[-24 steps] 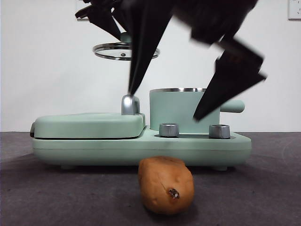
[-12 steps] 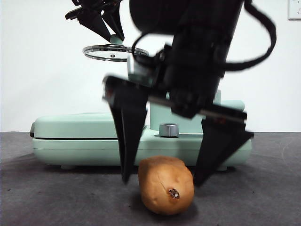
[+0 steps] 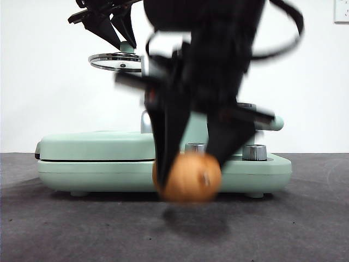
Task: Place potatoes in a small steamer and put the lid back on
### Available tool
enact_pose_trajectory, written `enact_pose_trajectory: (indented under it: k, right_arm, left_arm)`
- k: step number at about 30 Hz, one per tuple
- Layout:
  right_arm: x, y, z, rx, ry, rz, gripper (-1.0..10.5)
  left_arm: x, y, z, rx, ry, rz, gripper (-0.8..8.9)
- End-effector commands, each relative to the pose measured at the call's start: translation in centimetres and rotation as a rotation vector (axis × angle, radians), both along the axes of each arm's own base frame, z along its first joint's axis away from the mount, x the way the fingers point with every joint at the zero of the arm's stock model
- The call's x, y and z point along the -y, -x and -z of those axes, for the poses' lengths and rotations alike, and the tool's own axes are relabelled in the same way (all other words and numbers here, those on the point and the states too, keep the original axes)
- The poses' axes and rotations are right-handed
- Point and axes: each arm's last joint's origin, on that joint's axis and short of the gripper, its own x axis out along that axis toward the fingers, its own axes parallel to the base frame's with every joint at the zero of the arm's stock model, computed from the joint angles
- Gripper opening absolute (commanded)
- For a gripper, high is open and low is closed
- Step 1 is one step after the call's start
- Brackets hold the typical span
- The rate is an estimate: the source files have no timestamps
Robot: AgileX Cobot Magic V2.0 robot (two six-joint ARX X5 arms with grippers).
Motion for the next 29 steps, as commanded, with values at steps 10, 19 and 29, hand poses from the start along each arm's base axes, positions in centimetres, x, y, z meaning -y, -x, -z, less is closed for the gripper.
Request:
enact_pose_trajectory:
  k: [10,19,29]
  right_arm:
    - [2.9,-9.0,-13.8,0.276,-0.051,0.009,0.7]
    - [4.6,-16.9,-13.9,0.281,-0.006,0.078,0.7]
    - [4.9,-20.9,-8.4,0.143,-0.003,0.092,0.7]
  left_arm:
    - [-0.4,-0.1,-1.3,0.062,0.014,-0.003,0.17]
    - [-0.4,-0.1,-1.3,0.062,0.014,-0.003,0.17]
    - [-0.3,-0.1,-1.3,0.061,0.014,-0.001,0.17]
